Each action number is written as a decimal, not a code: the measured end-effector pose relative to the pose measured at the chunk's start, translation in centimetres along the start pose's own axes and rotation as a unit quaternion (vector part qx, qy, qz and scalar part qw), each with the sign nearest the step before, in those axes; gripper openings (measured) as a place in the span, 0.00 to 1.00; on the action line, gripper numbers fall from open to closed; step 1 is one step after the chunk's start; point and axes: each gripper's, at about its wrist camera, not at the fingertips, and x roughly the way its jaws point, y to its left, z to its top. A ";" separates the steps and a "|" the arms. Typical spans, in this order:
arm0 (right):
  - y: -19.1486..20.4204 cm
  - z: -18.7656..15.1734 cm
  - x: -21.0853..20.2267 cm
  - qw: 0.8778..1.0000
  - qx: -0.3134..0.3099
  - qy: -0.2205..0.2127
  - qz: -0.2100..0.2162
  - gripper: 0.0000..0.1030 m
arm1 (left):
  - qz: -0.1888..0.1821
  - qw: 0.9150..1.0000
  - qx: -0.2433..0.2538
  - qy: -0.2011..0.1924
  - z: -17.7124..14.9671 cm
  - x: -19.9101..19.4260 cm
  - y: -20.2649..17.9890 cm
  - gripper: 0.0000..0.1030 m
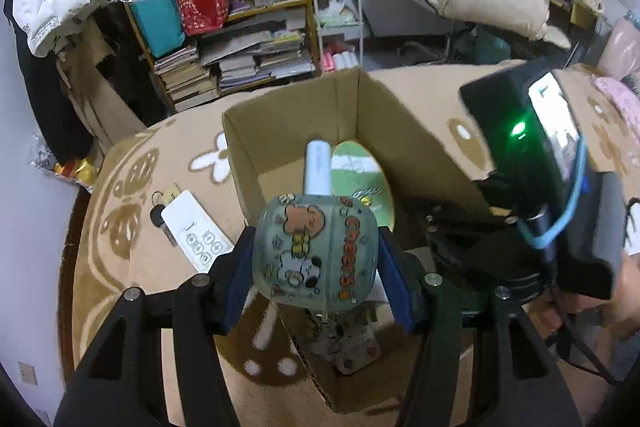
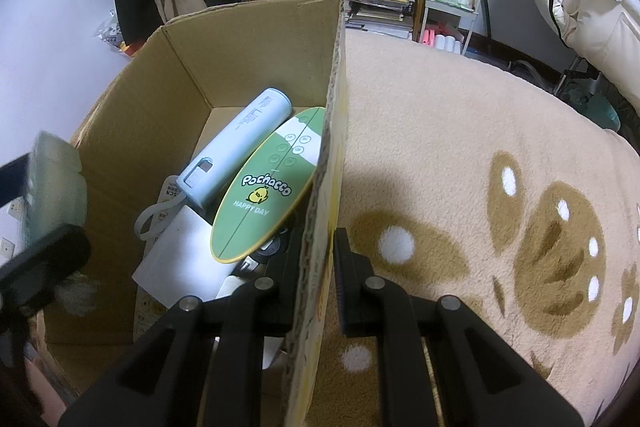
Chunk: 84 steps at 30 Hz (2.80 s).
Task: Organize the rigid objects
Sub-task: 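Carry the teal pouch into the box and open the left tool, then move the open left tool back over the white remote, then grasp the white remote with the left tool and drop it into the box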
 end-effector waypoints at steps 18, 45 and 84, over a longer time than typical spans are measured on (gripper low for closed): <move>0.7 -0.3 0.0 1.000 -0.002 -0.001 -0.004 0.13 | 0.045 0.998 -0.026 -0.042 1.2 -1.9 3.9 0.91; 0.2 -0.3 0.1 1.000 0.001 0.000 0.002 0.13 | 0.067 0.984 -0.159 0.049 0.1 9.3 16.8 0.98; 0.1 -0.2 0.2 1.000 0.002 0.002 0.003 0.13 | 0.076 0.989 -0.106 0.064 -1.5 9.1 13.0 0.45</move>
